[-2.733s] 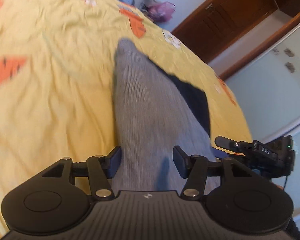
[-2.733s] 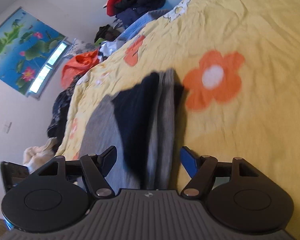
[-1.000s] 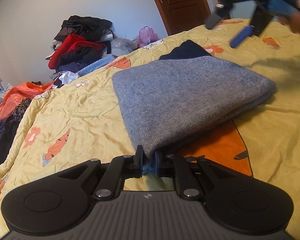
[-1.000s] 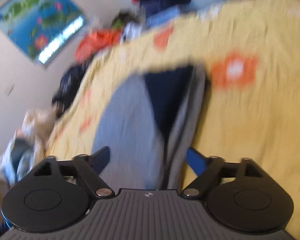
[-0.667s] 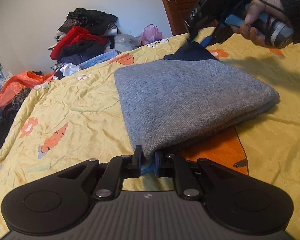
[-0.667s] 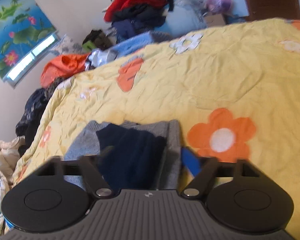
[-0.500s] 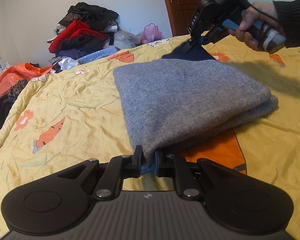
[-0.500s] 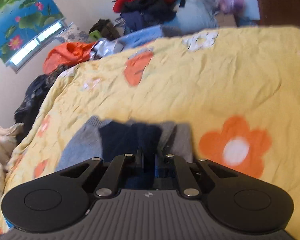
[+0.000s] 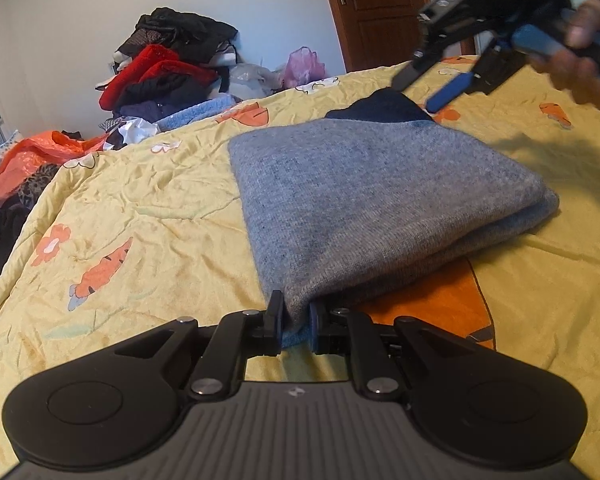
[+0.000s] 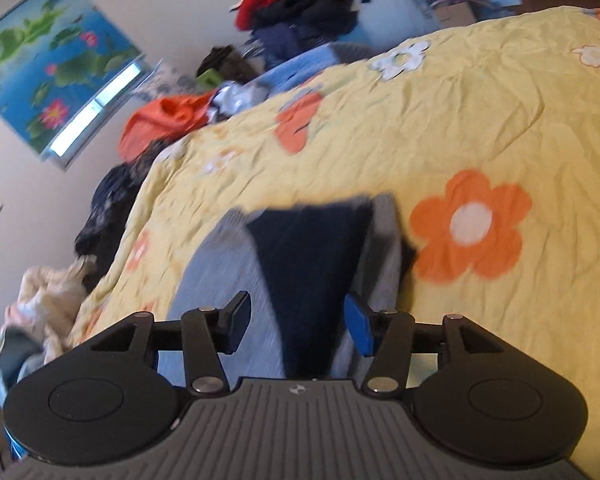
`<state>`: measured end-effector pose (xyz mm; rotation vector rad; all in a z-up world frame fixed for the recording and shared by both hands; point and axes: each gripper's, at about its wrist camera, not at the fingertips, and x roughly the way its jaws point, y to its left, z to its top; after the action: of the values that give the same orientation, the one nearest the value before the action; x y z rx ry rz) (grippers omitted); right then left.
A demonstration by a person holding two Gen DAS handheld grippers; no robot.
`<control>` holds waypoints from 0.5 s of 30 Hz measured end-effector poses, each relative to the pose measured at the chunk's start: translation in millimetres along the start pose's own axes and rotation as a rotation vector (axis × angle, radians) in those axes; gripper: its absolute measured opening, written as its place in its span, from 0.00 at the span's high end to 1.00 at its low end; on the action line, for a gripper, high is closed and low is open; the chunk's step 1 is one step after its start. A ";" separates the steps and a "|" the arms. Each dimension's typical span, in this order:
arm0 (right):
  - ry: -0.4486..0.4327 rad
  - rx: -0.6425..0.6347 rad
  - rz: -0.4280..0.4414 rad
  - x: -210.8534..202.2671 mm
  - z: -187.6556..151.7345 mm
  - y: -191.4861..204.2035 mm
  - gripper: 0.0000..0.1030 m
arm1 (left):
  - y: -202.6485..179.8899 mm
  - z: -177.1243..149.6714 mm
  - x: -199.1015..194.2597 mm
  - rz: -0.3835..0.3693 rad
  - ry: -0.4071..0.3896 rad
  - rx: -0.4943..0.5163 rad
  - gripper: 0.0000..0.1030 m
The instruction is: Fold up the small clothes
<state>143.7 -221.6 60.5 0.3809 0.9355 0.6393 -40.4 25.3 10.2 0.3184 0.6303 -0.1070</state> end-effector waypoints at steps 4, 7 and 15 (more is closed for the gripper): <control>0.094 -0.086 -0.089 13.5 -23.6 10.7 0.48 | -0.7 2.0 0.9 0.002 0.005 -0.004 0.88; 0.110 -0.114 -0.107 22.0 -27.8 9.8 0.67 | -1.1 5.6 0.8 0.005 0.021 -0.006 0.87; 0.082 -0.047 -0.068 12.5 -23.0 -11.7 0.71 | -1.4 6.8 -6.1 -0.032 0.035 -0.015 0.82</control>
<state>133.8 -221.5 33.6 0.2821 1.0053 0.6174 -41.8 21.8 18.6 0.2962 0.6709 -0.1280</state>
